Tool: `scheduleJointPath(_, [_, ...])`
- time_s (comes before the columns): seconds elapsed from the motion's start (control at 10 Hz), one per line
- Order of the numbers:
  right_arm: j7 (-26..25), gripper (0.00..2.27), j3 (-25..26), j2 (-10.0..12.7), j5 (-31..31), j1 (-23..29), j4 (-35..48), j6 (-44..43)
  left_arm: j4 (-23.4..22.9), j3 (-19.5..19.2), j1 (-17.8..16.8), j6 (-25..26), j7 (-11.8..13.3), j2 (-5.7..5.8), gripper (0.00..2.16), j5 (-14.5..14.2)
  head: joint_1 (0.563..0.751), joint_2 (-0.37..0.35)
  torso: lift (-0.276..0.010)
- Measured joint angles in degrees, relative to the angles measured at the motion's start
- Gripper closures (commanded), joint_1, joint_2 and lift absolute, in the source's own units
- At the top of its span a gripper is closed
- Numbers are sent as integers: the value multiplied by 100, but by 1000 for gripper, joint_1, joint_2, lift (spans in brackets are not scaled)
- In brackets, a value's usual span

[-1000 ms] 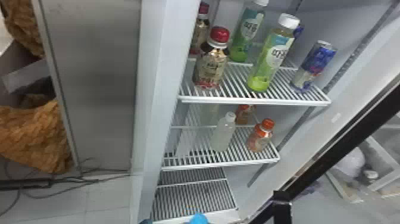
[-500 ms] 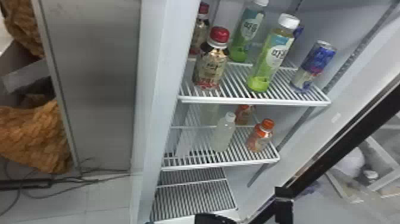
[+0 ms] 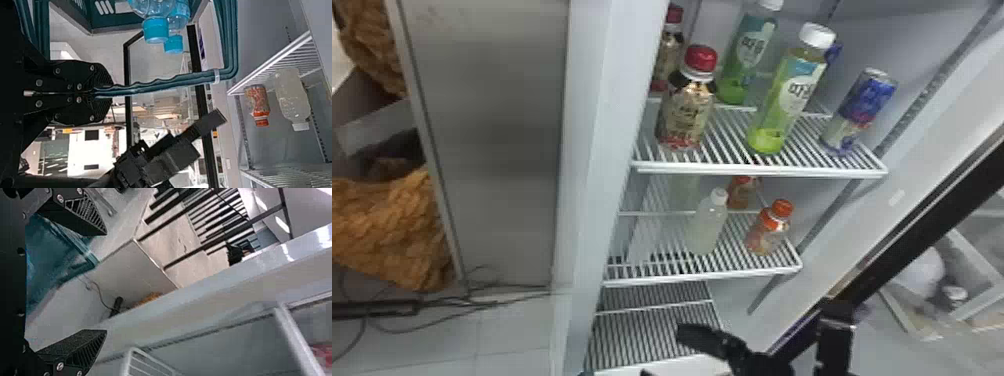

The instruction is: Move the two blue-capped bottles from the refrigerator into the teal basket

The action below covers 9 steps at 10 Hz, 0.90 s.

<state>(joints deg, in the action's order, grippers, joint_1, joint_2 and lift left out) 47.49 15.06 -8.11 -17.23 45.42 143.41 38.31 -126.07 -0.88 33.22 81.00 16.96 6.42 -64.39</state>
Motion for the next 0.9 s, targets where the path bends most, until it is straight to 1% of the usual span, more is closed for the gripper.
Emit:
scheduleJointPath(0.3, [-418, 139, 5, 235, 51, -101, -335, -1349, 0, 0, -23, 0, 0, -6, 1157, 21, 695, -350, -167])
scheduleJointPath(0.4, [-642, 139, -31, 276, 61, -130, -445, -1782, 0, 0, -29, -7, 0, -9, 1157, 30, 695, -350, -167])
scheduleJointPath(0.6, [-990, 139, -163, 265, 127, -190, -603, -2494, 0, 0, -39, -20, 0, -6, 1157, 67, 695, -350, -167])
scheduleJointPath(0.8, [-1530, 137, -324, 251, 248, -185, -769, -3198, 0, -1, -45, -88, -8, 7, 1157, 131, 695, -350, -167])
scheduleJointPath(0.9, [-1879, 137, -425, 243, 332, -149, -807, -3449, 0, -2, -46, -103, -9, 8, 1157, 143, 695, -350, -167])
